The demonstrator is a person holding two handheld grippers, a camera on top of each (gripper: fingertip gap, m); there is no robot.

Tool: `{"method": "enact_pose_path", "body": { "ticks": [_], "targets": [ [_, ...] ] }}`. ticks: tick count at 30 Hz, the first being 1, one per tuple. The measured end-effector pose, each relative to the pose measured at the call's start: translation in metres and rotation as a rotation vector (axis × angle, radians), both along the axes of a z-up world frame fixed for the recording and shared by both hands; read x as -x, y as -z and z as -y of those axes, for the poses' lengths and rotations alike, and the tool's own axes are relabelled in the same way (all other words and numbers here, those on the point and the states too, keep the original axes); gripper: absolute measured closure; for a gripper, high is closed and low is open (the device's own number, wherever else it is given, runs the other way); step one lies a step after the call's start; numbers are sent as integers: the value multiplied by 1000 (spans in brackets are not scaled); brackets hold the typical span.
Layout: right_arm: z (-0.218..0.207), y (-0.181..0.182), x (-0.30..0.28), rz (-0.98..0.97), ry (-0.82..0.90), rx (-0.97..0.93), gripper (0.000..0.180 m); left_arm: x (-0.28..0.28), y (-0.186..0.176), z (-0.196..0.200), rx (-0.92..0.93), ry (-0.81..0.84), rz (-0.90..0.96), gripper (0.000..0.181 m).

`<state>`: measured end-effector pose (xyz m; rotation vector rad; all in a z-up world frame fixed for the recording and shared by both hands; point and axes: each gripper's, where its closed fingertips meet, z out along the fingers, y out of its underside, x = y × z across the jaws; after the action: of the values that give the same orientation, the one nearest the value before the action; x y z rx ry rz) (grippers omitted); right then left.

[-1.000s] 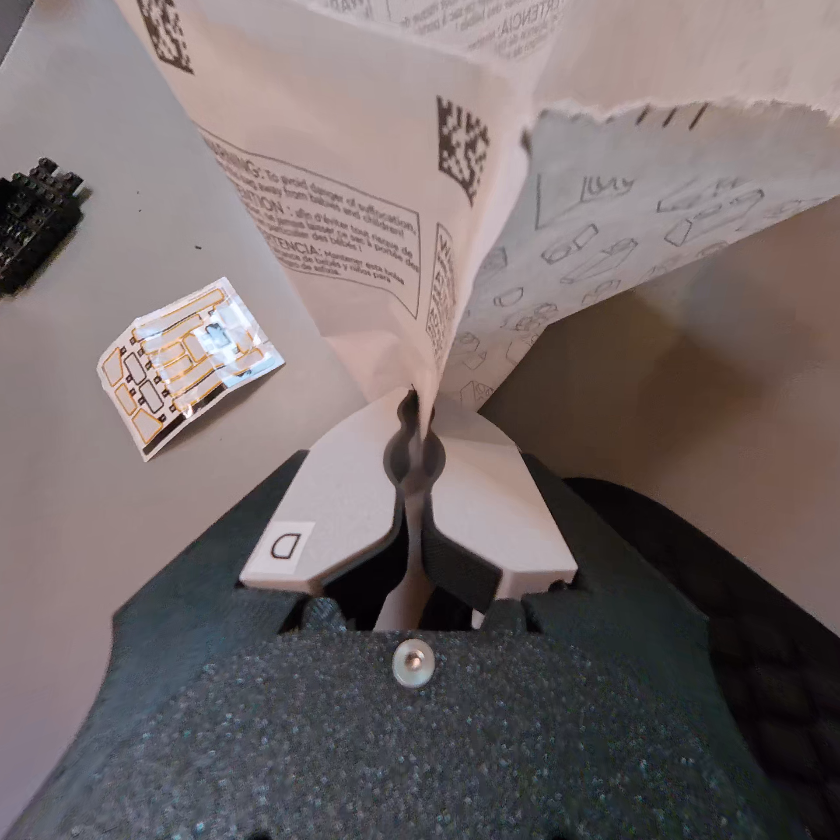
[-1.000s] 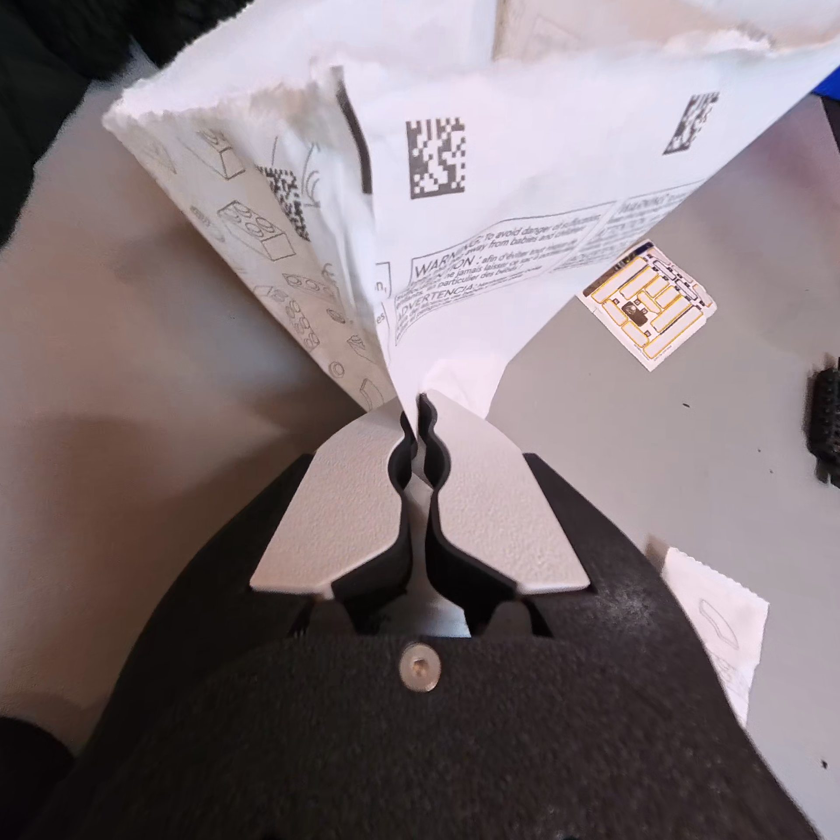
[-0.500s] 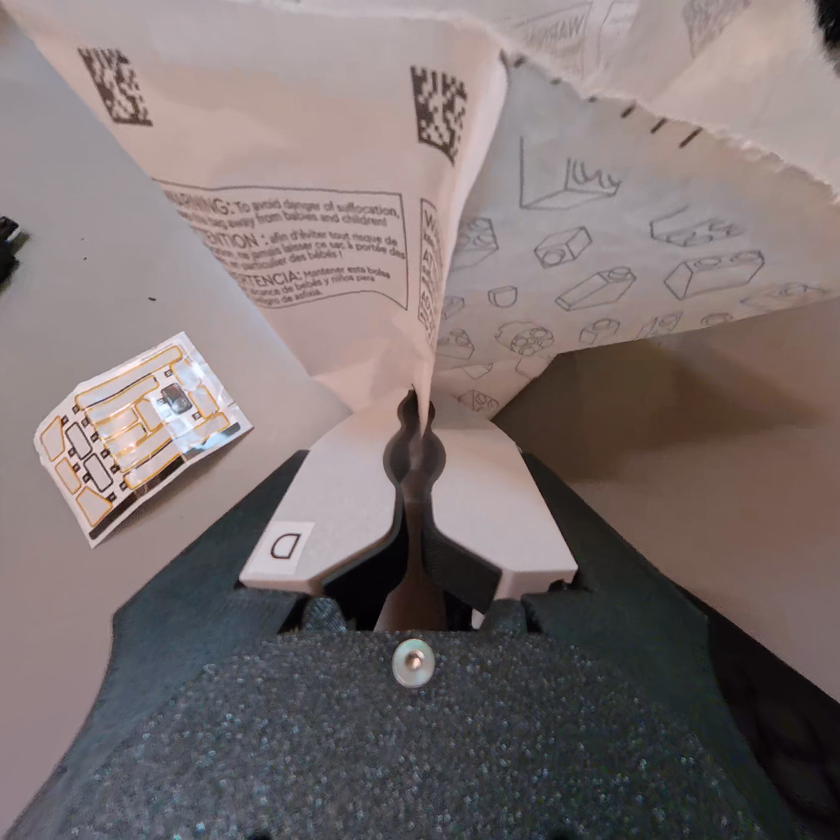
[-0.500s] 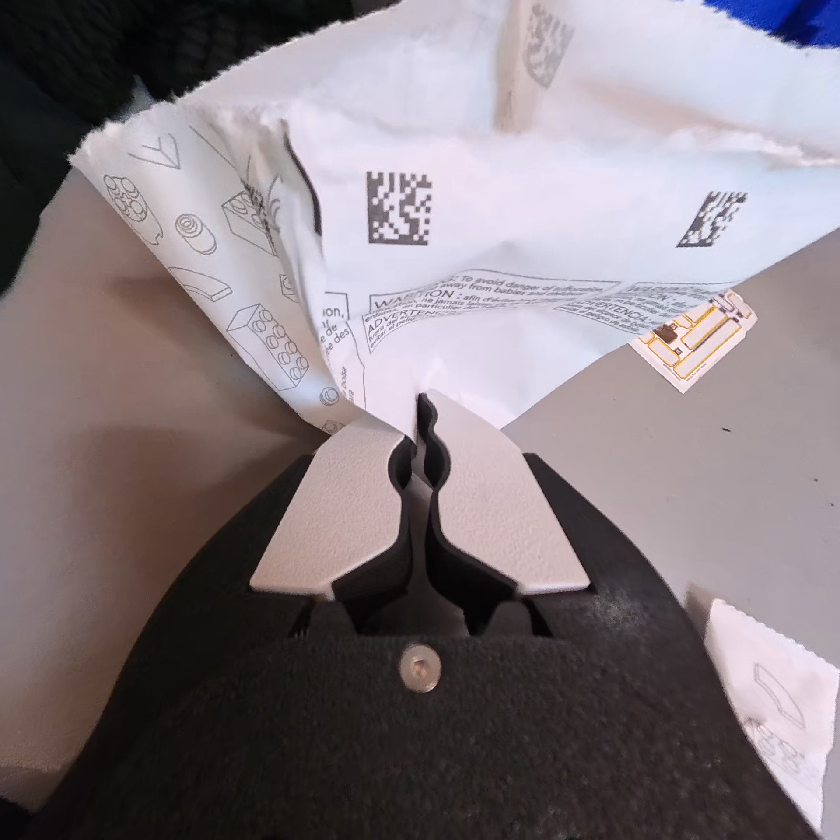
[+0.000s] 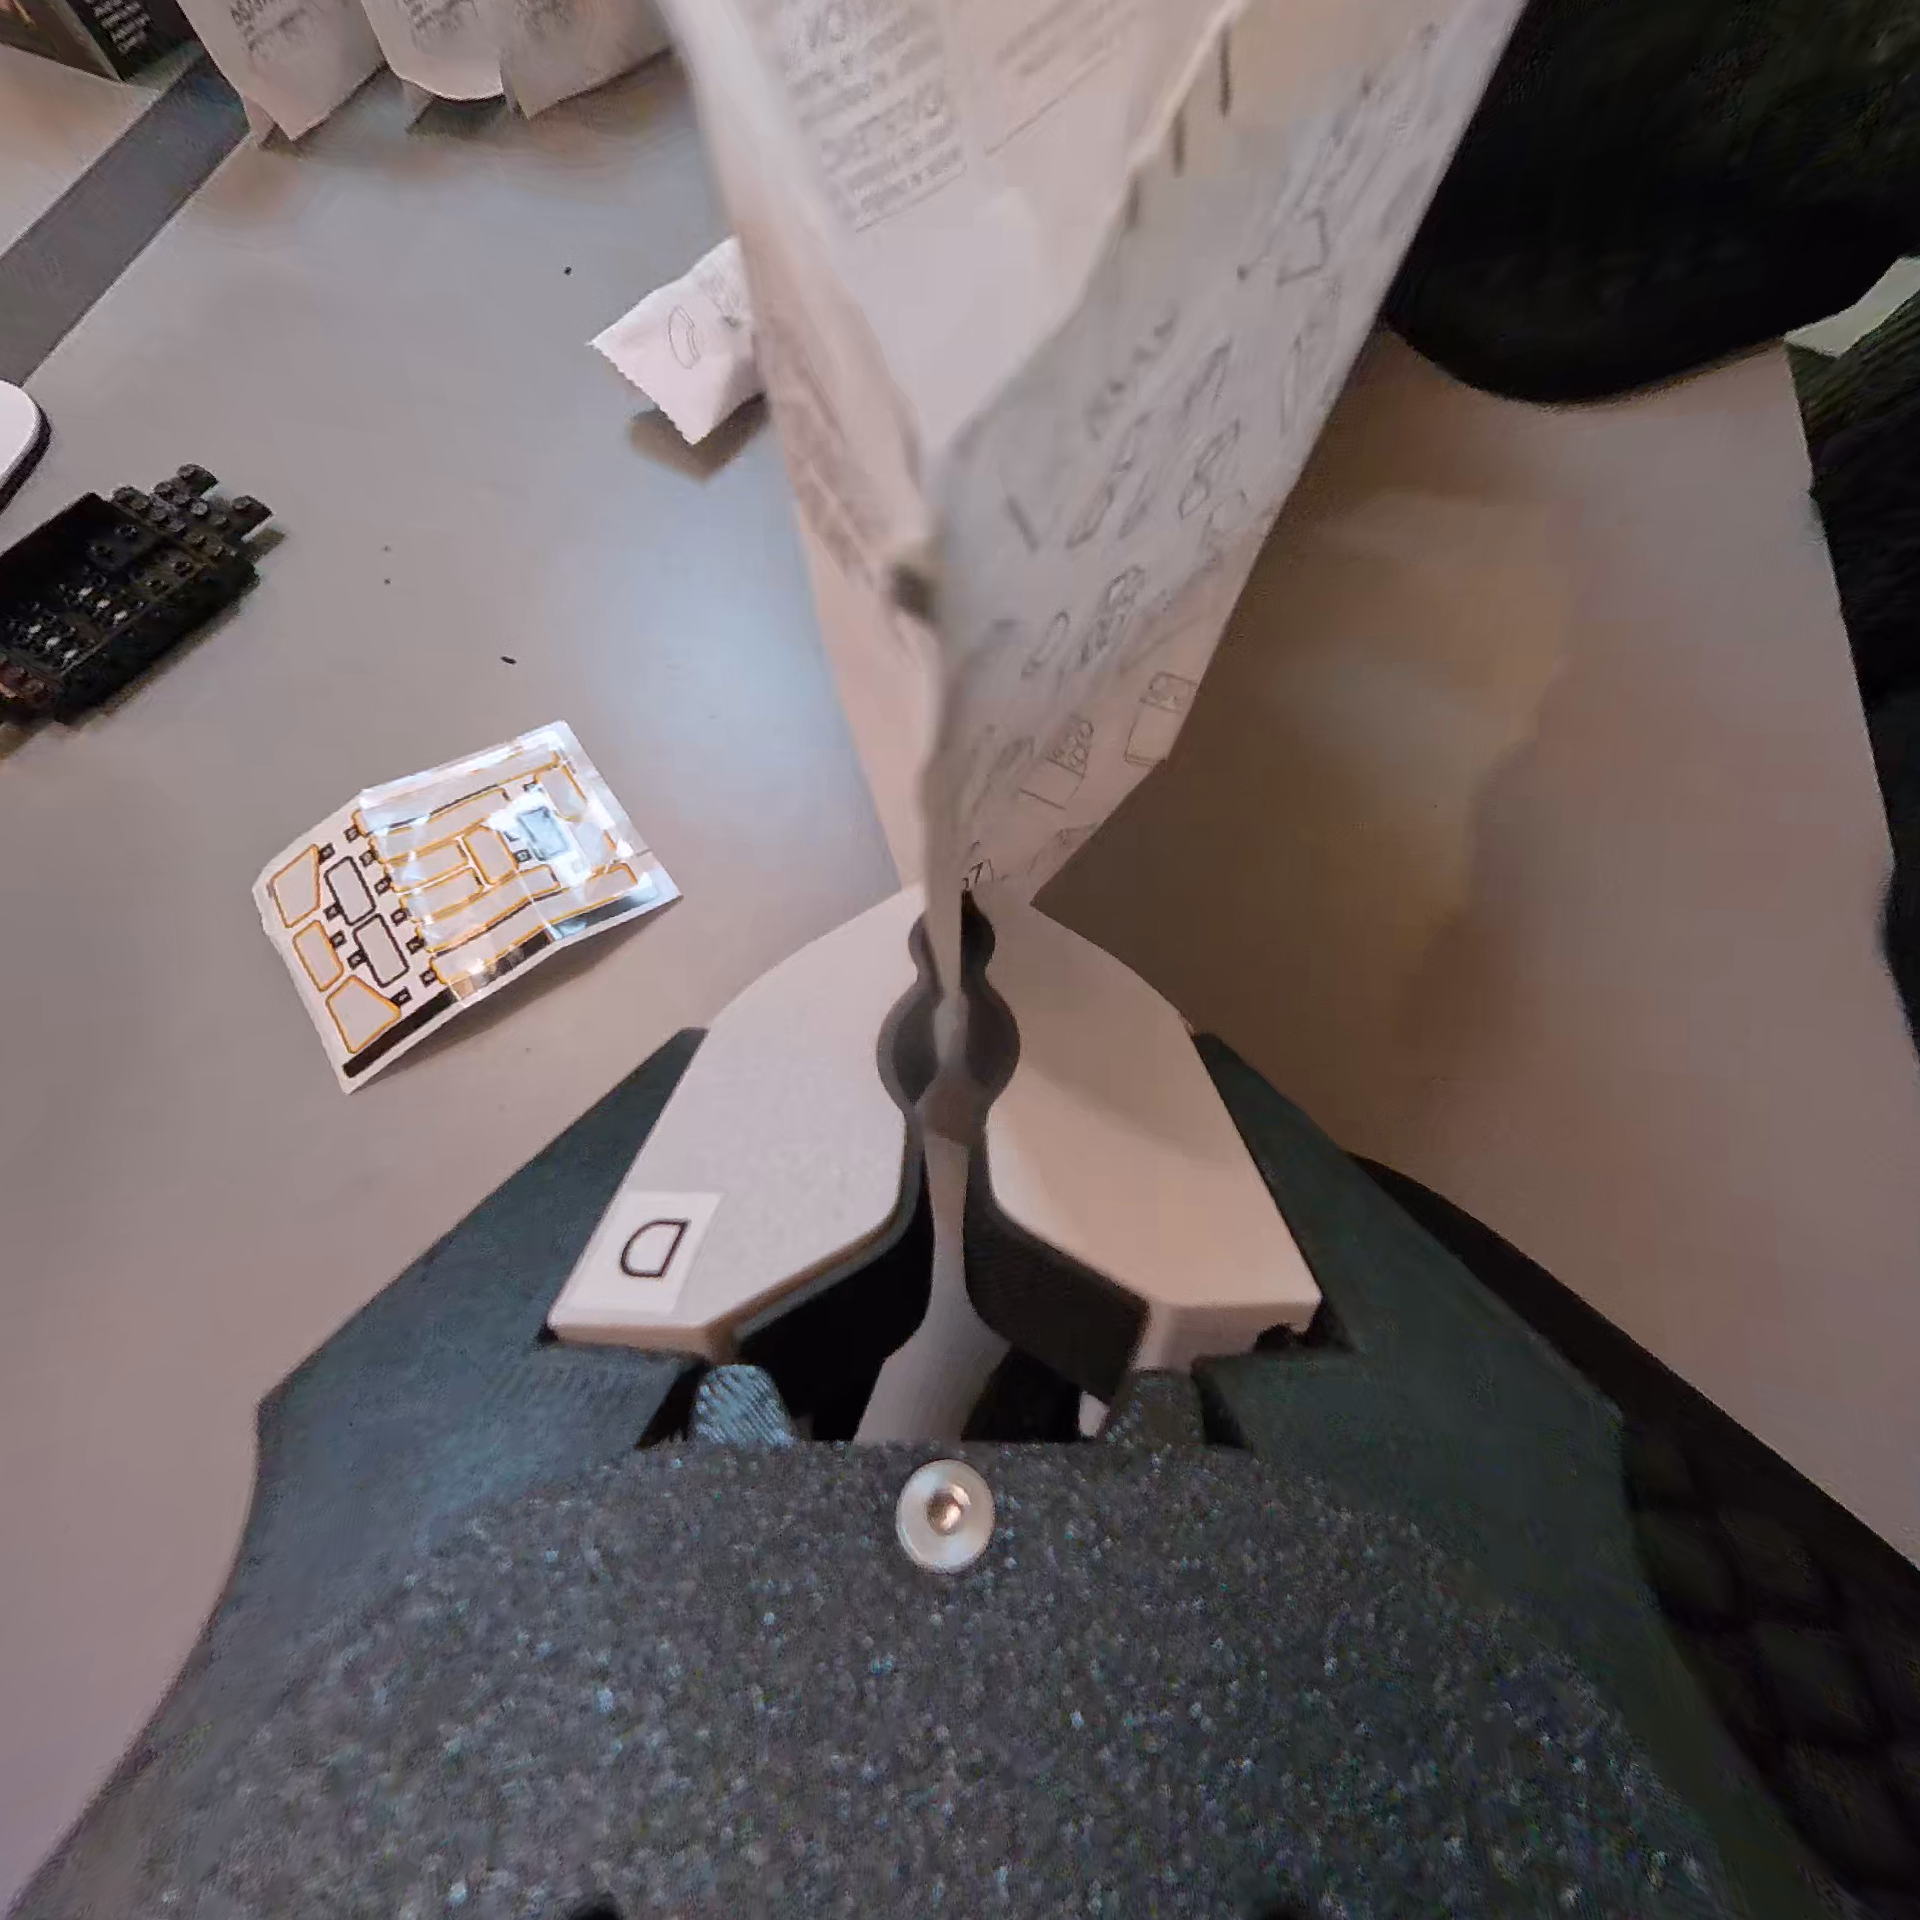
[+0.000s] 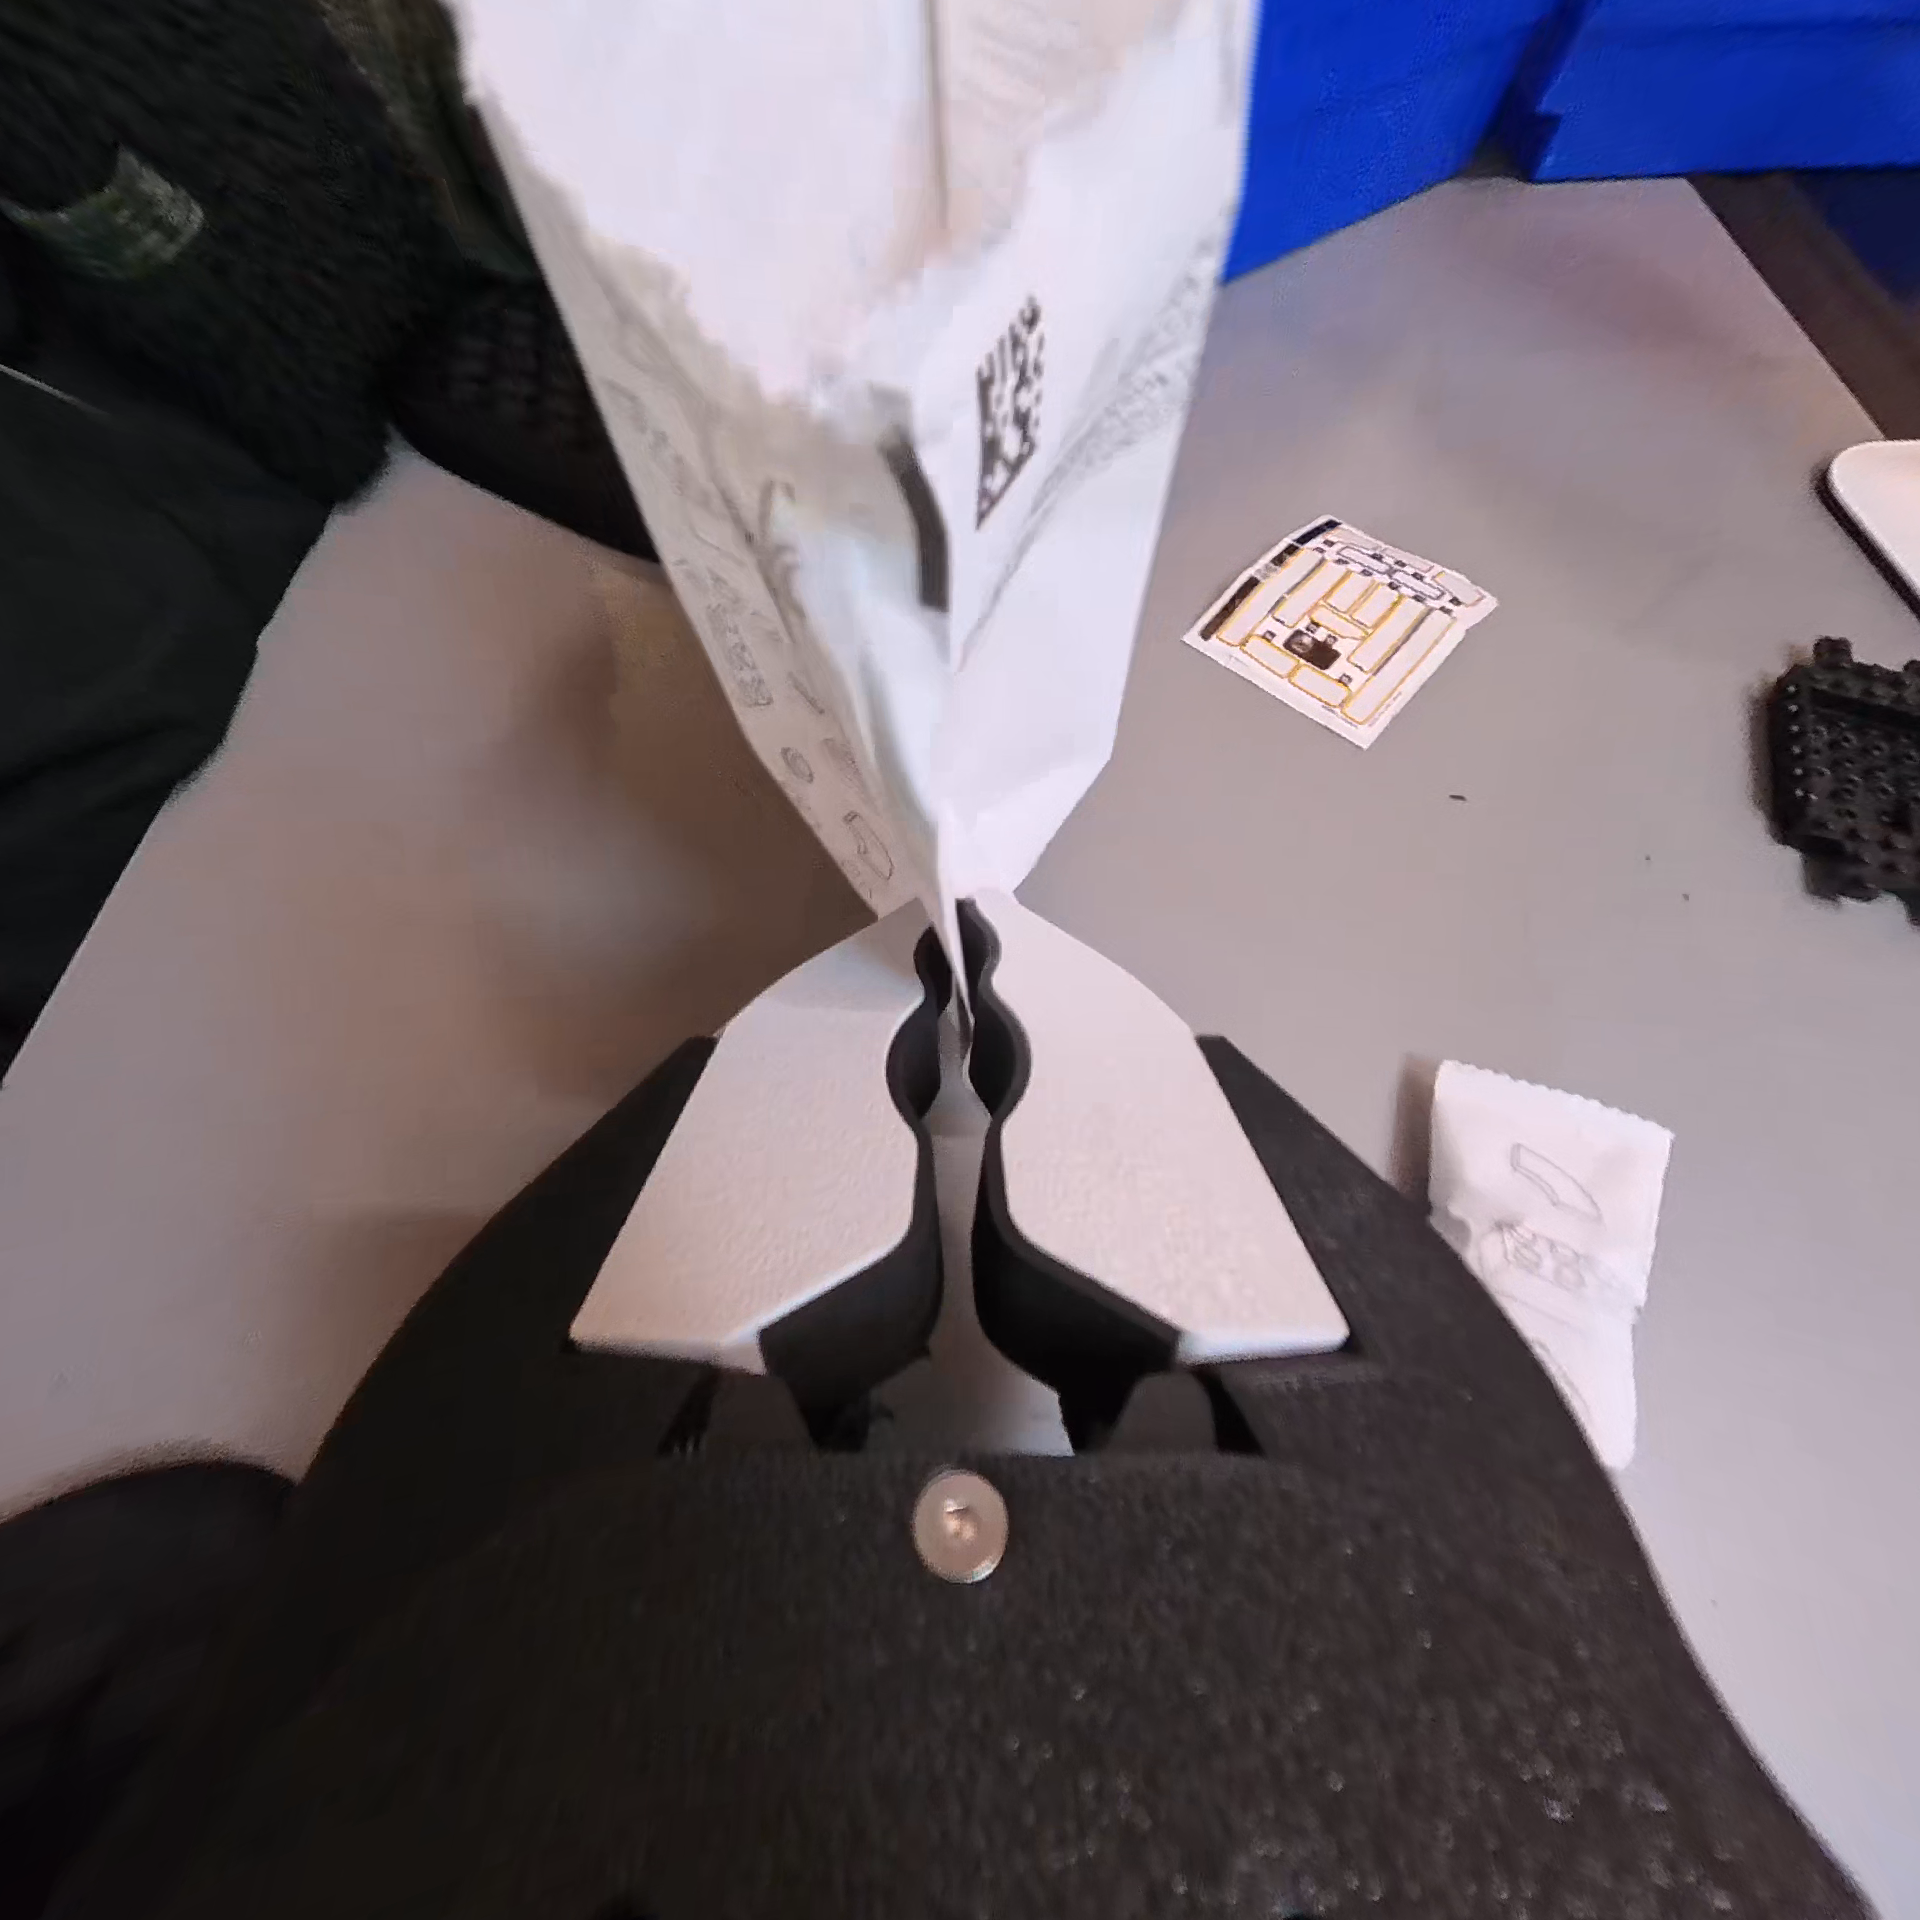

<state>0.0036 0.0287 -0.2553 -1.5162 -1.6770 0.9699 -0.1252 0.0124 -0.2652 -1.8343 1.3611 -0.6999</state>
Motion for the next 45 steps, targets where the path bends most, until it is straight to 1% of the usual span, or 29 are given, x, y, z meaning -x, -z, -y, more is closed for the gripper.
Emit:
{"method": "enact_pose_path", "body": {
  "ticks": [3,7,10,12,13,14,15,19,22,23,25,28,30,33,35,38,40,42,45],
  "targets": [
    [-2,0,-2,-11,9,35,180,0,-4,1,3,-3,25,181],
    [-1,3,0,30,19,-2,177,-1,1,3,17,7,11,181],
    [0,5,-6,57,20,14,166,1,4,9,48,31,-1,181],
    [2,6,-9,61,16,15,165,2,6,11,54,35,-14,181],
    [3,6,-8,57,14,13,165,3,8,11,57,36,-20,181],
    [4,6,-8,54,8,6,176,3,8,11,58,35,-23,181],
    [5,5,-7,49,2,-5,180,4,9,11,60,34,-26,181],
    [5,5,-9,53,-2,26,180,6,12,10,72,24,-43,181],
    [5,3,-16,69,5,49,180,7,3,13,87,28,-5,162],
    [6,2,-19,71,6,50,180,9,-4,13,80,22,16,159],
    [10,2,-26,81,4,58,180,16,-27,6,43,-12,79,159],
    [16,3,-35,75,2,76,180,26,-66,-15,-33,-70,94,161],
    [15,3,-39,74,4,77,180,30,-81,-41,-105,-117,6,161],
    [15,2,-44,85,4,66,180,26,-84,-90,-187,-166,-177,159],
    [15,2,-46,80,7,65,180,12,-75,-118,-207,-155,-267,159],
    [16,3,-47,69,2,78,180,-10,-50,-155,-222,-108,-416,160],
    [17,5,-47,65,-3,86,180,-23,-29,-174,-220,-54,-518,162],
    [17,7,-47,67,-5,87,180,-31,-8,-190,-210,19,-605,161],
    [17,11,-47,76,-7,93,180,-33,17,-215,-167,70,-742,157]
  ]
}}
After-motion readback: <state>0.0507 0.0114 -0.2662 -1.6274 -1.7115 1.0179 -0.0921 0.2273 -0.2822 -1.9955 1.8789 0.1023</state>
